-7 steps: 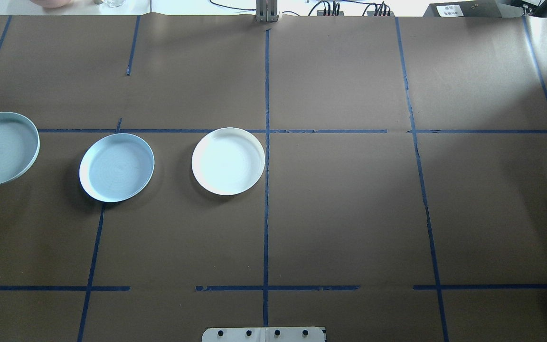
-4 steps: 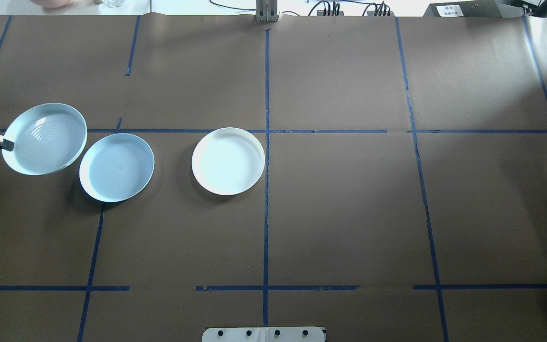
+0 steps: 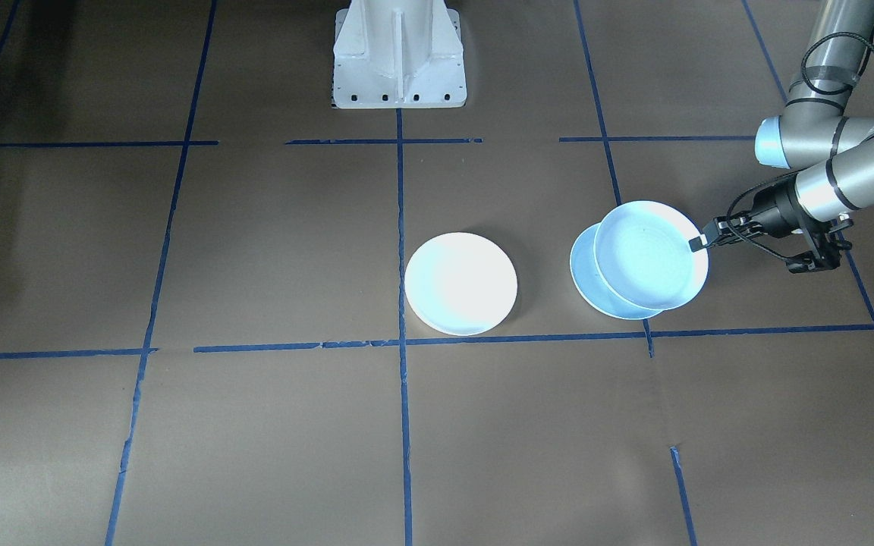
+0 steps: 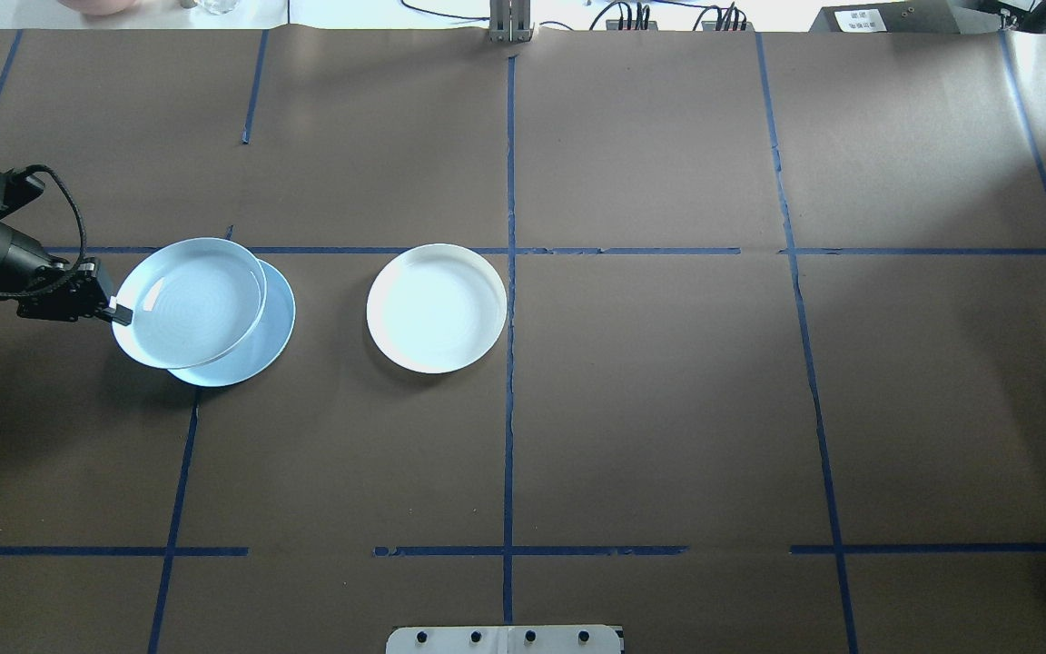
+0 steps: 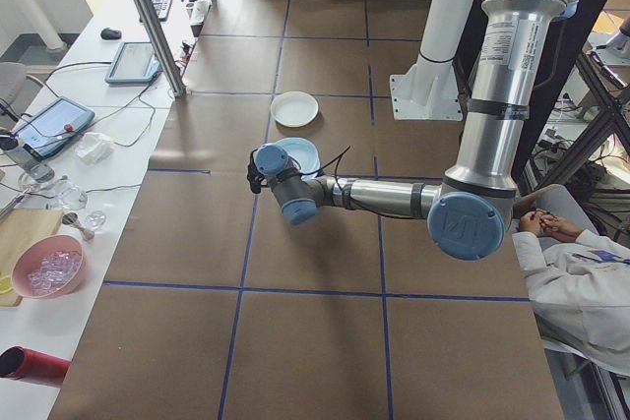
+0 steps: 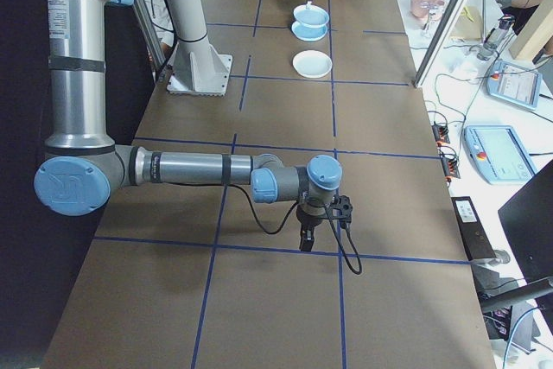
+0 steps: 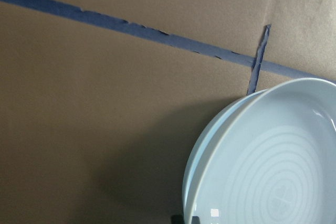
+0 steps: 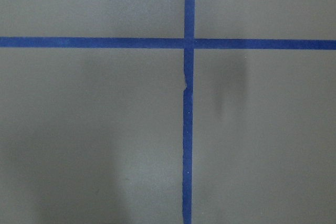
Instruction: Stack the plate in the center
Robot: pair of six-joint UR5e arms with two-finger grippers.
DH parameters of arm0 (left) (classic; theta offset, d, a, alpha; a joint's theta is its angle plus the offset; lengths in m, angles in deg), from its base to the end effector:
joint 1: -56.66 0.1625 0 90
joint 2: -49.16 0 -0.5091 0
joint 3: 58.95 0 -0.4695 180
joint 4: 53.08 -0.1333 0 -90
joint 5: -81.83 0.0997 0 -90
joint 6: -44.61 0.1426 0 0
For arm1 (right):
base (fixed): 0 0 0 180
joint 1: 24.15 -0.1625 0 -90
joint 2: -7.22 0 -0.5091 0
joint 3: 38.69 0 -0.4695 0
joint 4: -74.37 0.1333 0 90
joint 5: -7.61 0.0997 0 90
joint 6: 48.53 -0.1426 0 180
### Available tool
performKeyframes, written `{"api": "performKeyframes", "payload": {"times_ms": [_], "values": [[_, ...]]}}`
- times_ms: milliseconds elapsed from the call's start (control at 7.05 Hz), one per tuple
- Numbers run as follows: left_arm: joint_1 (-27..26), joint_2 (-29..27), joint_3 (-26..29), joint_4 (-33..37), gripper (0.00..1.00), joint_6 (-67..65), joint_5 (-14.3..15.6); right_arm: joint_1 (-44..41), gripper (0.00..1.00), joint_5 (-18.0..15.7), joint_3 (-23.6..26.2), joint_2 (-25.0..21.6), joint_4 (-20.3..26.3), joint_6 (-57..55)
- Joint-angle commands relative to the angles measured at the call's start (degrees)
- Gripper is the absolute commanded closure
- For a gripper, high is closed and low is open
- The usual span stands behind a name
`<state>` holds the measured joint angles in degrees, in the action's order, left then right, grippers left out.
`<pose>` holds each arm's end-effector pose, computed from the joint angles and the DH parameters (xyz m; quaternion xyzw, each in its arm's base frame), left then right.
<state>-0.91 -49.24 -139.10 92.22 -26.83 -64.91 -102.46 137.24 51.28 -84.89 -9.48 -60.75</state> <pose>0.3451 -0.5694 0.6436 -0.0879 0.5749 -0.0591 0.8113 -0.0715 -0.5546 0.7914 -0.0380 -0.3382 -0.0075 0.9403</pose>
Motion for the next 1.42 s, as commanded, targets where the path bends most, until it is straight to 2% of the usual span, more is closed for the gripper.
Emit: {"api": "performKeyframes", "payload": {"times_ms": [0,567,1277], "values": [[2.02,-1.25,0.08,0.16,1.00,-2.29,3.79,0.00,0.00,0.00,0.02,0.00,0.00,0.00],[3.25,-1.44,0.08,0.24,1.00,-3.35,5.93,0.00,0.00,0.00,0.02,0.00,0.00,0.00],[3.08,0.05,-1.76,0.24,1.00,-3.44,5.59,0.00,0.00,0.00,0.02,0.00,0.00,0.00]]}}
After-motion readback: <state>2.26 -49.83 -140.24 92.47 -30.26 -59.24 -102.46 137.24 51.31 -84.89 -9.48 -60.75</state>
